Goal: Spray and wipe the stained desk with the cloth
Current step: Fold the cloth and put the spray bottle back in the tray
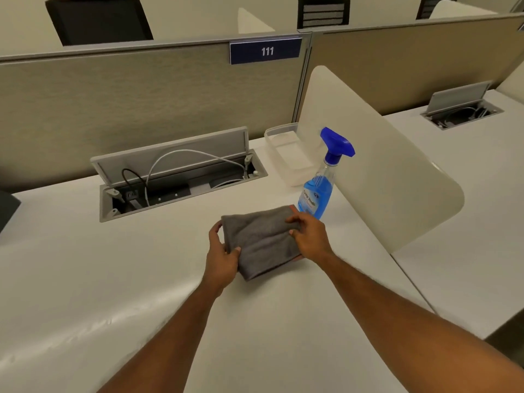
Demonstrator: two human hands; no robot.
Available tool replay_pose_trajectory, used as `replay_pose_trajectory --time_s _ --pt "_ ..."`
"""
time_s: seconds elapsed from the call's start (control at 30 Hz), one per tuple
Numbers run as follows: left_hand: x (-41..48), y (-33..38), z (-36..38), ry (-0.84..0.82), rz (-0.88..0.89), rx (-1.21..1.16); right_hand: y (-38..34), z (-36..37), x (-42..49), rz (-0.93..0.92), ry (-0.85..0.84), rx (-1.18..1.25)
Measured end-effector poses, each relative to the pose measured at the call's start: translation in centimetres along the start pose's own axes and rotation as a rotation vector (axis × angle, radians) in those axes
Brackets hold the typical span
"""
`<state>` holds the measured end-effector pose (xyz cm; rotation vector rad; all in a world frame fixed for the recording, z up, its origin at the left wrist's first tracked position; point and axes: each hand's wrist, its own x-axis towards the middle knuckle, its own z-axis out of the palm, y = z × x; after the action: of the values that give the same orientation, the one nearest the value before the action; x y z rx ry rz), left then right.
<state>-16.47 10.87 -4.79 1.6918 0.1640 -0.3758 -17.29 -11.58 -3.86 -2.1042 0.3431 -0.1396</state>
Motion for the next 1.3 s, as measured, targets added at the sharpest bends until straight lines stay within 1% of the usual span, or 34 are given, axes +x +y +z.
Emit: replay_pose_trajectory --time_s 0.1,0.2,0.27,0.37,0.4,0.47,0.53,0.57,0.67,0.77,0.83,0.93,1.03,1.13,1.3 --pt "1.7 0.0 0.7 0.044 0.096 0.160 0.6 1.2 2.3 -0.020 -0.007 -0.132" --pt "3.2 -0.6 0.9 0.075 0.171 0.428 1.1 2.0 3.2 -0.028 -0.030 -0.210" --pt "3.8 -1.0 1.1 0.073 0.186 0.562 1.6 2.2 3.4 -0.033 -0.068 -0.253" --pt "3.9 -1.3 1.1 0.092 0.170 0.665 2.2 2.0 3.1 -0.072 -0.105 -0.349" --pt "3.8 -1.3 1.0 0.107 0.168 0.717 2.3 1.7 2.7 -0.109 -0.076 -0.392" --pt "3.5 -1.4 1.1 0.134 0.169 0.830 2.5 1.0 1.9 -0.211 0.056 -0.437" --pt "3.0 -1.3 1.1 0.152 0.186 0.910 2.9 -0.1 1.0 -0.283 0.206 -0.399" --pt "2.9 -1.2 1.2 0.153 0.207 0.946 3.1 -0.7 0.6 -0.274 0.262 -0.353" --pt "3.0 -1.0 1.7 0.113 0.286 1.036 3.4 -2.5 0.4 -0.151 0.398 -0.206" --pt "3.7 -0.3 2.8 0.065 0.325 1.048 3.4 -4.0 1.5 -0.078 0.505 -0.102" --pt "4.3 0.4 3.8 0.052 0.346 1.033 3.0 -4.8 2.8 -0.059 0.482 -0.060" --pt "5.1 1.7 5.3 0.055 0.384 0.964 1.7 -5.7 4.9 -0.042 0.370 -0.027" --pt "5.8 3.1 6.4 0.055 0.372 0.892 0.3 -6.1 6.2 -0.064 0.316 0.028" --pt "6.3 3.8 7.1 0.056 0.368 0.883 -0.7 -5.7 6.7 -0.075 0.341 0.107" --pt "7.0 3.5 7.5 0.094 0.397 0.851 -0.7 -5.2 7.6 -0.080 0.404 0.138"
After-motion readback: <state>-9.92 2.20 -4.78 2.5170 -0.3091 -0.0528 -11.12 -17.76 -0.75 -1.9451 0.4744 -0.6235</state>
